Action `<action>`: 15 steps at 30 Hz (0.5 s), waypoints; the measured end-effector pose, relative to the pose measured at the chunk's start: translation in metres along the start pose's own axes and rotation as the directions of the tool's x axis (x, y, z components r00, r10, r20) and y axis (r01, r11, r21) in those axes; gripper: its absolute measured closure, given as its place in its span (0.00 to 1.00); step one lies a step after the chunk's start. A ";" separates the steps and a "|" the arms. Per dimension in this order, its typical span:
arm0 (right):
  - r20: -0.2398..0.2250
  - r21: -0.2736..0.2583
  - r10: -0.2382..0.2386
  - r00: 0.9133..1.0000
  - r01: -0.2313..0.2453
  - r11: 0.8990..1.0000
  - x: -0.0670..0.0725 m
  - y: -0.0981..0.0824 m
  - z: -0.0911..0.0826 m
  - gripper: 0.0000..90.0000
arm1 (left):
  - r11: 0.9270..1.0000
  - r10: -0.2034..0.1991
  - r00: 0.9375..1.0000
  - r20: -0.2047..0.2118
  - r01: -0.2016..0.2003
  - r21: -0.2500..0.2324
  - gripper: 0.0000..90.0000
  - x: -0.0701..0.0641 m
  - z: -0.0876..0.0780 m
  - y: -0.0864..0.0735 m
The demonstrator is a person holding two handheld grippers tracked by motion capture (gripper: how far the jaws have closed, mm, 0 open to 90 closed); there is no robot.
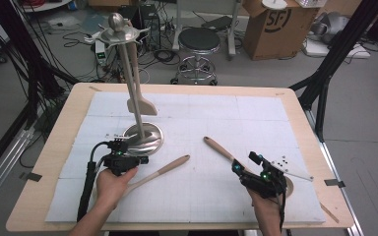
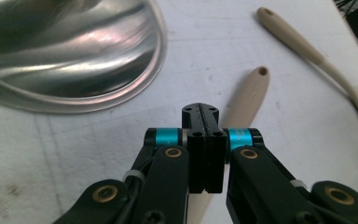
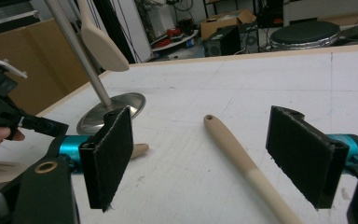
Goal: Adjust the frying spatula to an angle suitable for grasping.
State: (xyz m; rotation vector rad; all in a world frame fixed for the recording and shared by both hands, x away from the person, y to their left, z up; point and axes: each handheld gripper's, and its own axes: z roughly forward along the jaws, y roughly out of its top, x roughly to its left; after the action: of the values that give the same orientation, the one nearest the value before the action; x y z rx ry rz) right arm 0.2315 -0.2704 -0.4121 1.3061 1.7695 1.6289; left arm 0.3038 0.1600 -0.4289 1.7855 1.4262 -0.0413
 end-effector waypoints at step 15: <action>-0.004 0.002 0.003 1.000 -0.003 1.000 0.001 0.000 0.000 0.25 | 0.993 0.045 0.999 0.020 -0.047 0.112 1.00 -0.010 0.016 -0.009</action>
State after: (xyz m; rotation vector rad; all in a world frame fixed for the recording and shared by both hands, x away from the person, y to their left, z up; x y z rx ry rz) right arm 0.2313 -0.2691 -0.4117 1.3081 1.7728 1.6330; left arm 0.3004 0.1419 -0.4393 1.9049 1.3937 -0.1152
